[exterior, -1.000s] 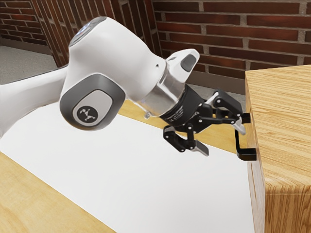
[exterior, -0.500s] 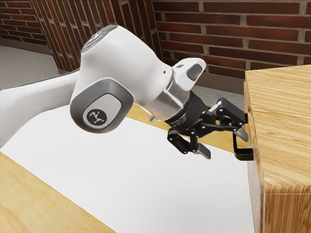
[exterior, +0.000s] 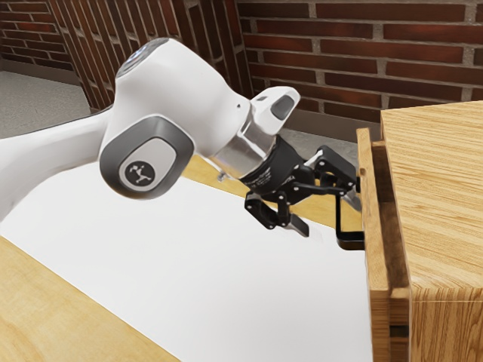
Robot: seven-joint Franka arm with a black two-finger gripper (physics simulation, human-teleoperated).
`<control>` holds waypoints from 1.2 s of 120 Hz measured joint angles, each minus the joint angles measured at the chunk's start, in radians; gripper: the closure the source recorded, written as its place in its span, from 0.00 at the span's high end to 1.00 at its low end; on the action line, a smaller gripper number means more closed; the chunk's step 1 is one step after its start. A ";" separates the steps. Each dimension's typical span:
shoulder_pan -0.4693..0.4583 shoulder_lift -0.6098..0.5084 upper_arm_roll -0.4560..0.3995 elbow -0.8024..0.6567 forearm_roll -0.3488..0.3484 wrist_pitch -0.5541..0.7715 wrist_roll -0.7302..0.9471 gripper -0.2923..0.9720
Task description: Pull the drawer handle with one arm to open the drawer
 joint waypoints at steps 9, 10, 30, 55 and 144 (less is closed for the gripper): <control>0.006 -0.005 -0.001 -0.005 0.011 -0.005 0.005 0.75; 0.006 -0.006 -0.002 -0.005 0.012 -0.006 0.006 0.75; 0.020 -0.008 -0.010 -0.014 0.057 -0.024 0.015 0.76; 0.027 -0.013 -0.037 -0.005 0.018 -0.028 0.024 0.76; 0.166 -0.043 -0.152 -0.068 -0.042 -0.048 0.039 0.76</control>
